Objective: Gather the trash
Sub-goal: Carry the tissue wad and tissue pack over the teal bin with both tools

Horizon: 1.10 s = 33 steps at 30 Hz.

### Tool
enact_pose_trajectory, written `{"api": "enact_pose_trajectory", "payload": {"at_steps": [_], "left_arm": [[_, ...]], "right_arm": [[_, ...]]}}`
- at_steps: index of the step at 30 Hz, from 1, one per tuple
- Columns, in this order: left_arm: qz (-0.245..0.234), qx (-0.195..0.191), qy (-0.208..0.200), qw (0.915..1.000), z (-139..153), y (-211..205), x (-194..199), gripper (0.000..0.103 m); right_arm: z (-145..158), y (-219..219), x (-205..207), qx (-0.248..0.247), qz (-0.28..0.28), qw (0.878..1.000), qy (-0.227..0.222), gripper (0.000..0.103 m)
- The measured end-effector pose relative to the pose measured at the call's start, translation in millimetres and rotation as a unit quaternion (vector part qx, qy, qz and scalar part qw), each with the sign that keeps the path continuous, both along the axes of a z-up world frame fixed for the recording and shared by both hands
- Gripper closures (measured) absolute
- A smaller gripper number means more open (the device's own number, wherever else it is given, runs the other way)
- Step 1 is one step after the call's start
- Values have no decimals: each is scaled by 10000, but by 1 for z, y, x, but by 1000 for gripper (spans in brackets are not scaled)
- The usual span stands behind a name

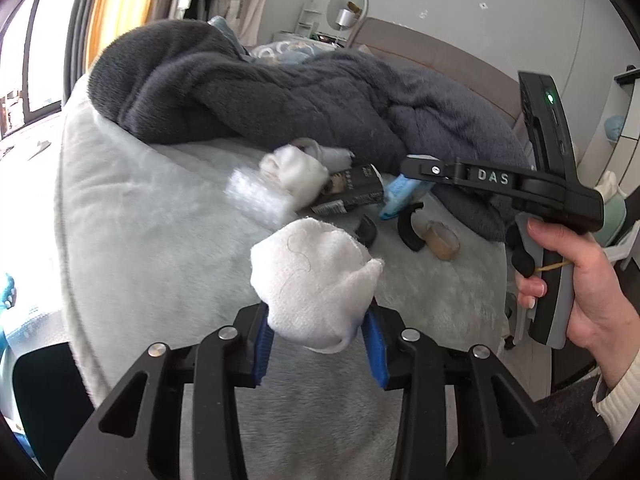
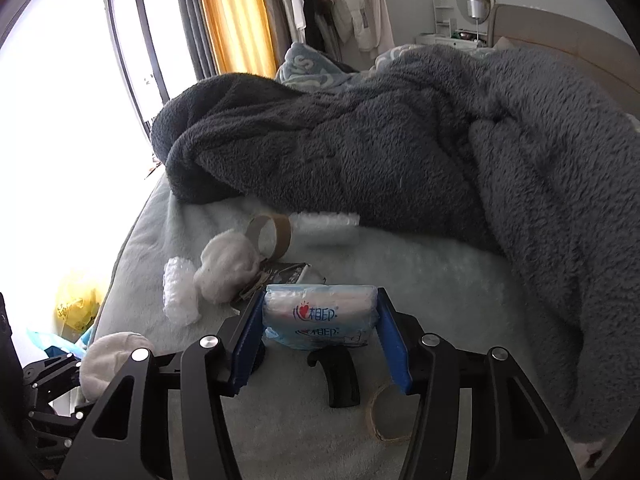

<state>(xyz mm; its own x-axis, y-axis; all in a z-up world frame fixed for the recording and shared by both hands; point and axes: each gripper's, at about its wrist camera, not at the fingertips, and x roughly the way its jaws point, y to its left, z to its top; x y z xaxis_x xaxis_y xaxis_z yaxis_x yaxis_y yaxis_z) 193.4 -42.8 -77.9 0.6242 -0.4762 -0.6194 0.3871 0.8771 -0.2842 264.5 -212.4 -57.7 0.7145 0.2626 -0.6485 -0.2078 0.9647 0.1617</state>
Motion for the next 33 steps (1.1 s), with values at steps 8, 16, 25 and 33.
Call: {"api": "enact_pose_trajectory", "payload": {"at_steps": [8, 16, 25, 33], "left_arm": [[542, 249, -57, 9982, 7, 34, 0, 61], [989, 304, -38, 9946, 8, 82, -2, 61], [1495, 534, 280, 9869, -5, 136, -8, 61], [1917, 833, 766, 9749, -31, 189, -16, 61]], "right_arm": [[21, 19, -3, 29, -2, 9993, -380, 48], [45, 45, -5, 293, 99, 9964, -794, 48], [52, 98, -5, 441, 520, 9942, -832, 48], [50, 162, -10, 484, 1046, 9904, -760, 48]]}}
